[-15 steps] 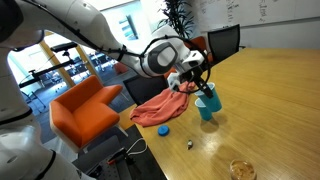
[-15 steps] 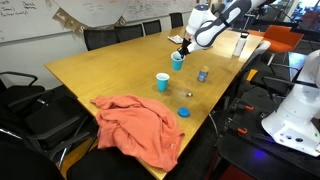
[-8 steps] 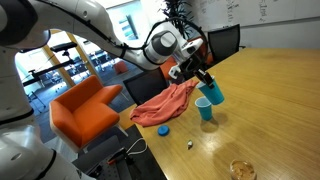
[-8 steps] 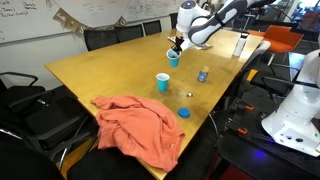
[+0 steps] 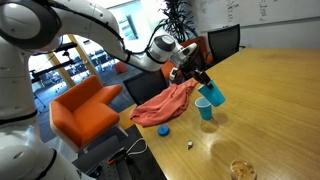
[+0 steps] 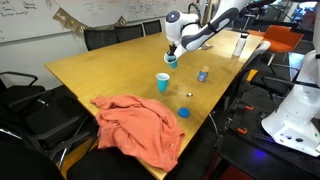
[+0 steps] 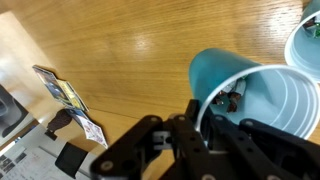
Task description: Pour the sweets out of one cup into the other
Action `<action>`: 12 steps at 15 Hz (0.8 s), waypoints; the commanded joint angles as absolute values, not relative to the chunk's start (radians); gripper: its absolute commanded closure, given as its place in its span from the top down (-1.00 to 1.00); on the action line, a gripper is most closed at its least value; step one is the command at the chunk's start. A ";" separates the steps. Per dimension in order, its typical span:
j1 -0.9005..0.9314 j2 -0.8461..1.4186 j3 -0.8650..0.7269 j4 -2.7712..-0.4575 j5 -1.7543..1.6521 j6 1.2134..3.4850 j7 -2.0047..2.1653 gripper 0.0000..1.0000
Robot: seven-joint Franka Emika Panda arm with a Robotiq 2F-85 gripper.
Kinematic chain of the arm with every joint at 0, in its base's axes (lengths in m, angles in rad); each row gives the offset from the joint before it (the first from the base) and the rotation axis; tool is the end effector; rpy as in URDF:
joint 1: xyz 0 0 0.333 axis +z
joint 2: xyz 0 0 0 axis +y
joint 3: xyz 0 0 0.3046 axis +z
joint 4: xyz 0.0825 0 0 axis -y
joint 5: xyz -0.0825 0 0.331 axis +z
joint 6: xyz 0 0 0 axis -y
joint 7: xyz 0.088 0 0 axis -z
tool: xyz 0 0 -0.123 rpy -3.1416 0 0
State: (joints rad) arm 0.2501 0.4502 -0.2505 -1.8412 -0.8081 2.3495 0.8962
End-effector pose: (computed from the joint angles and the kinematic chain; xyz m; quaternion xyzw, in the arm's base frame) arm 0.6109 -0.0064 0.3129 0.9305 -0.1387 0.1664 0.2955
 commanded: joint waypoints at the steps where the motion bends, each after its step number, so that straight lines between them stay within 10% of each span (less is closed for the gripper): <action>1: 0.259 0.490 -0.206 -1.797 -0.926 2.247 0.973 -0.97; 12: 0.248 0.634 -0.093 -1.699 -1.121 2.013 1.044 -0.97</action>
